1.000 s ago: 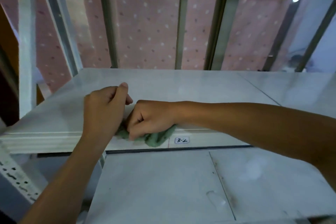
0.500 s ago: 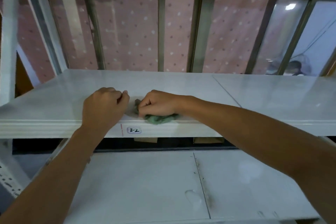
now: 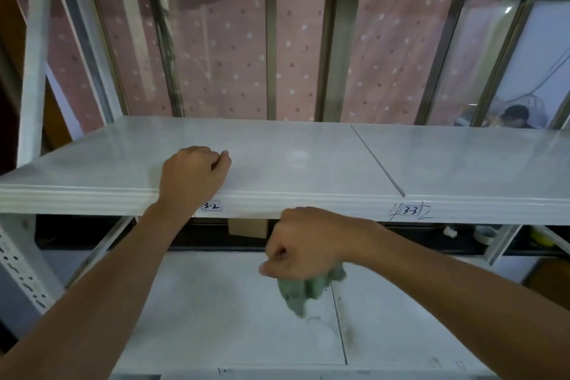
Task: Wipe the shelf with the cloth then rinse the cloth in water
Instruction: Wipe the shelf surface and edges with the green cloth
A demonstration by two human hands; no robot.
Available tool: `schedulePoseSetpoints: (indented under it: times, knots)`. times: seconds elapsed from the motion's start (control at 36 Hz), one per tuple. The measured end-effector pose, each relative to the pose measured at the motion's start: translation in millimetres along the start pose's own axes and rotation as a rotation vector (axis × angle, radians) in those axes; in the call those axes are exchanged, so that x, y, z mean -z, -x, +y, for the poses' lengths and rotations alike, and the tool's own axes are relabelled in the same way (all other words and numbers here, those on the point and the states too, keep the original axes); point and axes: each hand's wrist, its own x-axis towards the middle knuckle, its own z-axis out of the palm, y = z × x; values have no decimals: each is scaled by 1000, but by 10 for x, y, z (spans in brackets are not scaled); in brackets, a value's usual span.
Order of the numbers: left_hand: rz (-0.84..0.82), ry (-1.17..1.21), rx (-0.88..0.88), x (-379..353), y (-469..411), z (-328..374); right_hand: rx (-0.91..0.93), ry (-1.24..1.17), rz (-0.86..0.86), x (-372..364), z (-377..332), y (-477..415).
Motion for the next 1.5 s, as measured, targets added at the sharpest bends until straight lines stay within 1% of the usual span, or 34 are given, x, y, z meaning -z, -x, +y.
schedulePoseSetpoints:
  times: [0.03, 0.08, 0.14, 0.19, 0.31, 0.33, 0.39, 0.44, 0.5, 0.61, 0.64, 0.72, 0.75, 0.89, 0.94, 1.03, 1.11, 1.17, 1.22, 1.31, 1.36, 1.42, 1.44, 1.5]
  knots:
    - [2, 2, -4, -5, -4, -4, 8, 1, 83, -25, 22, 32]
    - [5, 9, -17, 1, -12, -14, -6, -74, 256, 59, 169, 75]
    - [9, 28, -31, 16, -13, -18, -53, -121, 379, 248, 355, 99]
    - [15, 47, -24, 23, -20, -26, -145, -122, 459, 425, 536, 107]
    - [29, 64, -28, -32, -20, -76, -411, -107, 621, 637, 921, 130]
    - [26, 64, -31, -45, -16, -89, -474, -98, 630, 648, 1010, 141]
    - [21, 68, -36, -55, -14, -107, -576, -86, 594, 592, 1160, 169]
    - [29, 71, -46, -39, -15, -105, -631, -54, 514, 469, 1243, 210]
    - [48, 63, -62, -24, -14, -90, -643, 28, 452, 366, 1245, 262]
    - [37, 26, -82, -30, -1, -53, -645, 272, 563, 255, 1195, 376]
    - [32, 20, -85, -33, 2, -53, -659, 275, 539, 256, 1163, 401]
    - [23, 29, -113, -24, 31, -73, -652, 61, 335, 237, 1039, 451]
    - [18, 43, -125, -15, 44, -92, -641, 55, 313, 205, 998, 452]
    - [-33, 128, -129, 66, 79, -234, -606, 412, 476, 53, 809, 348]
    - [-29, 137, -164, 94, 91, -345, -629, 495, 492, 27, 699, 267]
    - [5, 97, -221, 151, 125, -602, -682, 481, 558, -14, 465, 29]
    - [54, 41, -211, 259, 168, -894, -747, 491, 602, -106, 6, -460]
    - [118, 42, -176, 350, 208, -1096, -676, 434, 666, -183, -404, -874]
    - [165, 54, -143, 455, 246, -1296, -518, 354, 704, -264, -790, -1267]
    - [169, 47, -103, 607, 289, -1641, -268, 83, 692, -253, -1307, -1678]
    - [135, 31, -82, 713, 315, -1884, -168, -90, 632, -217, -1498, -1842]
    - [116, 14, -59, 807, 361, -2105, -103, -85, 660, -155, -1548, -1956]
    - [108, 3, -44, 843, 389, -2191, -106, -69, 678, -113, -1523, -2003]
    - [69, -23, -22, 878, 438, -2321, -173, -67, 679, 1, -1378, -2107]
